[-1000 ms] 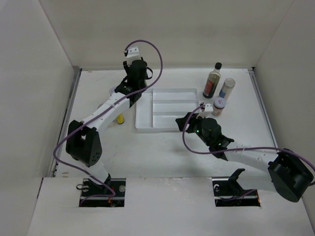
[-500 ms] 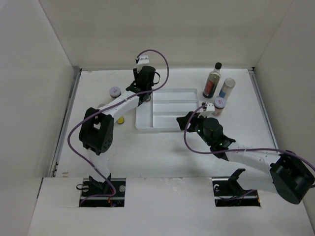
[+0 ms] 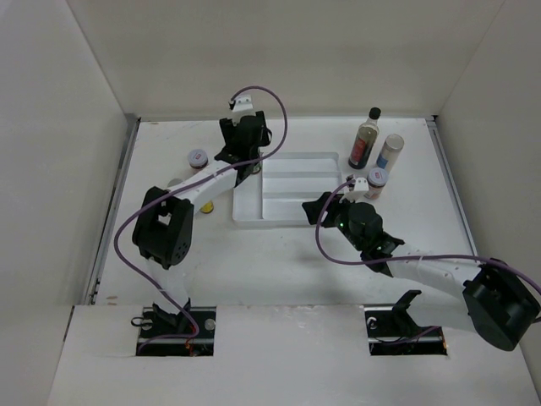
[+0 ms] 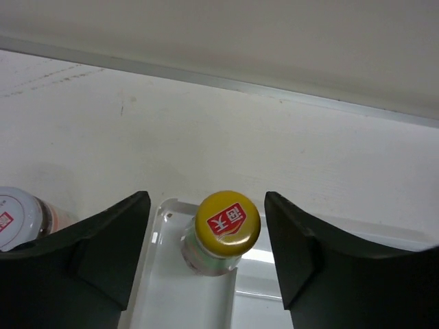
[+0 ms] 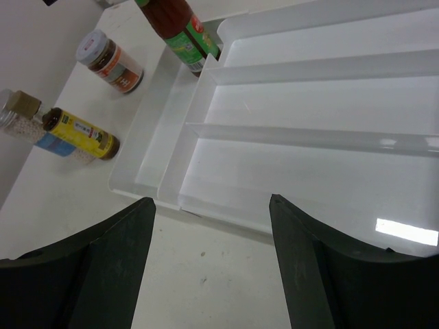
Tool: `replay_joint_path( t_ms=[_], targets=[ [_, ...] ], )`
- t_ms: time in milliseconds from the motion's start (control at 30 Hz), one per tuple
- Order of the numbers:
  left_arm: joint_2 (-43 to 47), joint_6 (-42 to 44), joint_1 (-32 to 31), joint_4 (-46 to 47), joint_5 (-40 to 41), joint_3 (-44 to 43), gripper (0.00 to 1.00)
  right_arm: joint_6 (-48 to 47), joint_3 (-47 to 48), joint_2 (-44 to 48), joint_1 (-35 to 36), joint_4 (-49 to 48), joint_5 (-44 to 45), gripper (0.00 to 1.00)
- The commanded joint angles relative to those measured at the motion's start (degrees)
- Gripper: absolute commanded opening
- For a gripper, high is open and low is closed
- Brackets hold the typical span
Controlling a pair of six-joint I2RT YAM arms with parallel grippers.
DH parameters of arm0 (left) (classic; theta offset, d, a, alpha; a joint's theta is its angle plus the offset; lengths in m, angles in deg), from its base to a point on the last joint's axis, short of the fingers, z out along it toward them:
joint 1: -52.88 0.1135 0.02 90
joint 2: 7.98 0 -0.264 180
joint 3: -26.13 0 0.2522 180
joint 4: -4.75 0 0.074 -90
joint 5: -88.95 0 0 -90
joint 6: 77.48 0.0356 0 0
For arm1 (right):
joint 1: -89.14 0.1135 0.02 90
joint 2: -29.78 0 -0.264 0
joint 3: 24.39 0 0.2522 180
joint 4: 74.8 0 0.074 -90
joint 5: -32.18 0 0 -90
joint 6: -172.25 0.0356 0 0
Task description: Organize the condiment bottles
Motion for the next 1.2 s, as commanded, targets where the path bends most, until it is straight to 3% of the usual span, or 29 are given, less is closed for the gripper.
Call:
replay_joint_path(
  t_ms=[0, 167, 467, 633, 833, 1167],
  targets=[
    [7.8, 0.1, -0.1, 4.8, 1.4, 2.6, 0.69, -0.3, -0.1, 0.2, -0.3, -3.3, -0.1, 0.75],
    [18.3, -0.1, -1.7, 5.2, 4.2, 9.8, 0.76, -0.5, -0.1, 1.0, -0.1, -3.3, 0.2, 0.76],
    [41.2, -3.2, -4.7, 0.7, 11.7, 31.6, 0.68, -0.5, 0.2, 0.7, -0.1, -2.6, 0.3, 0.75],
    [49.6, -5.6, -2.3, -4.8, 17.0, 40.1, 0.66, -0.4, 0.3, 0.3, -0.1, -3.0, 0.3, 0.75],
    [47.0, -8.1, 3.4, -4.7, 10.1, 41.1, 0.59, -0.7, 0.6, -0.5, -0.1, -3.0, 0.3, 0.75],
    [40.1, -8.0, 4.7, -3.2, 6.3, 38.4, 0.49, -0.8, 1.2, -1.4, -0.1, -2.2, 0.3, 0.75]
  ],
)
